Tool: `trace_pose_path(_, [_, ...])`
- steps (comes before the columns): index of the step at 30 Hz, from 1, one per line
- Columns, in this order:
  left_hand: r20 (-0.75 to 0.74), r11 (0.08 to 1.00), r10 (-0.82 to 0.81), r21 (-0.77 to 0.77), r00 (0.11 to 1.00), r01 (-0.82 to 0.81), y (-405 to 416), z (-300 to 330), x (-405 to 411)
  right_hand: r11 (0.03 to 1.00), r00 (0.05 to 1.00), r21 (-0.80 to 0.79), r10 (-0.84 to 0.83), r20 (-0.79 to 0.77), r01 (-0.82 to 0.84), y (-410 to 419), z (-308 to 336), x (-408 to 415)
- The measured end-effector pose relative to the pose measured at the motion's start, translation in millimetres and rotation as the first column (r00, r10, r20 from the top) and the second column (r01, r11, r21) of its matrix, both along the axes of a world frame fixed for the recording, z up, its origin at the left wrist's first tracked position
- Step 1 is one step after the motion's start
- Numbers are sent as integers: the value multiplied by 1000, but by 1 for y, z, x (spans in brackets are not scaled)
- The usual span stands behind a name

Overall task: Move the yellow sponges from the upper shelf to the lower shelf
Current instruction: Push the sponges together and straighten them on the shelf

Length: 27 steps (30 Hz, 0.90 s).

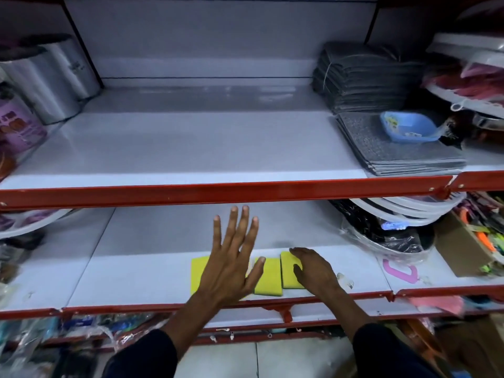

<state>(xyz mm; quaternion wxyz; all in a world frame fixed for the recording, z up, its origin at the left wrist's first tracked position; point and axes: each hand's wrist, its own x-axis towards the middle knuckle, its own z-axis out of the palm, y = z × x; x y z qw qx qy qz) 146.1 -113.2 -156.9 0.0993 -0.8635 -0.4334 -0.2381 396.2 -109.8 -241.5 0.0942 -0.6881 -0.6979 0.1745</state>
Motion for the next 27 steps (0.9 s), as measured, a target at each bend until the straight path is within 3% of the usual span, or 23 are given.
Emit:
trace_pose_path(5, [-97,949,-45,-314,994,13,-8,-59,27,999,1000,-43,-10,-1,9,1,-18,-4])
trace_pose_path(11, [-284,769,-86,-629,955,-118,7,-96,49,995,997,-65,77,-18,-78,-8,-36,1])
trace_pose_path(15, [-294,709,-89,-690,952,-146,9,-104,50,991,992,-61,112,-55,-115,-21,-46,8])
trace_pose_path(27, [-210,693,-15,-707,977,-142,1,-100,39,994,978,-24,103,-182,-109,-33,-47,6])
